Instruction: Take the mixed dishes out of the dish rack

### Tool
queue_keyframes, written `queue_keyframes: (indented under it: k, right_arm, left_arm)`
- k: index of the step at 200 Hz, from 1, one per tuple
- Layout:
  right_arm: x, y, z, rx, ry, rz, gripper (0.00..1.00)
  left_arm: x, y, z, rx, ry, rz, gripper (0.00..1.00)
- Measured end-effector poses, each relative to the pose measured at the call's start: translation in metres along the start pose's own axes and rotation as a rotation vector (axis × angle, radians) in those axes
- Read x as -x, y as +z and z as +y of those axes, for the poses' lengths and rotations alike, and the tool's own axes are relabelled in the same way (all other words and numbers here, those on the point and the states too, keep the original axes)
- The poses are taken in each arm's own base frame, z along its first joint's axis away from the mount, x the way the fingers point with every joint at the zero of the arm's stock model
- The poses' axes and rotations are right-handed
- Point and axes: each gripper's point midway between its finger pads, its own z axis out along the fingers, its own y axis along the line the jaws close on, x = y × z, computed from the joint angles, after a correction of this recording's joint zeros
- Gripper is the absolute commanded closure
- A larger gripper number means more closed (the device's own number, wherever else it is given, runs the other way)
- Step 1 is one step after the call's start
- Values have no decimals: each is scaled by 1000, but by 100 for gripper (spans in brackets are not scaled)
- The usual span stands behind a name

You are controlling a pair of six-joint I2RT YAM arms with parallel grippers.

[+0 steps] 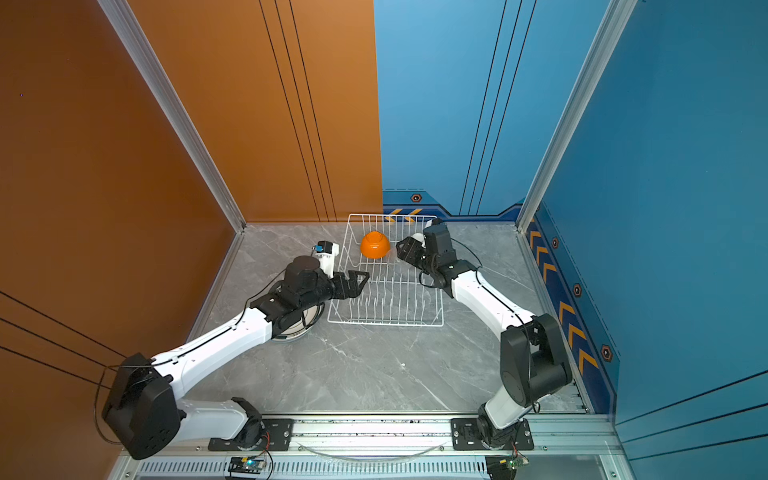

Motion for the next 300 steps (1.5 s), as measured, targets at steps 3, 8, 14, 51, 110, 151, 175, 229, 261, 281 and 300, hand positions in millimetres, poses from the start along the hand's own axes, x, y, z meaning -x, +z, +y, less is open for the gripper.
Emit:
queue_keyframes:
  k: [3,8,14,51,110,151,175,229,261,281,300]
  right_arm:
    - [0,-1,1,6,5,1,40]
    - [-1,-4,4,16,9,0,40]
    - [-1,-7,7,28,14,-2,40]
    - [1,-30,33,118,40,-22,40]
    - [-2,-56,62,233,80,-30,39]
    - [-5,-67,66,266,103,-26,39]
    - [-6,-71,69,286,115,-24,39]
    - [-6,-73,77,322,144,-14,39]
    - [-7,-74,82,346,158,-10,39]
    - [-8,-75,86,362,161,-4,39]
    - [-9,-75,87,366,166,3,39]
  left_arm:
    - [0,0,-2,-7,1,-2,2]
    - [1,0,-5,-19,4,-8,2]
    - [2,0,-9,-33,8,-14,2]
    - [7,5,-29,-113,26,-44,2]
    - [-2,17,-46,-192,46,-32,0]
    - [10,13,-68,-279,77,-87,12]
    - [12,13,-79,-326,97,-106,22]
    - [13,15,-92,-386,127,-129,33]
    - [19,14,-96,-403,132,-158,39]
    - [24,12,-99,-414,135,-179,42]
    - [27,10,-101,-423,138,-195,46]
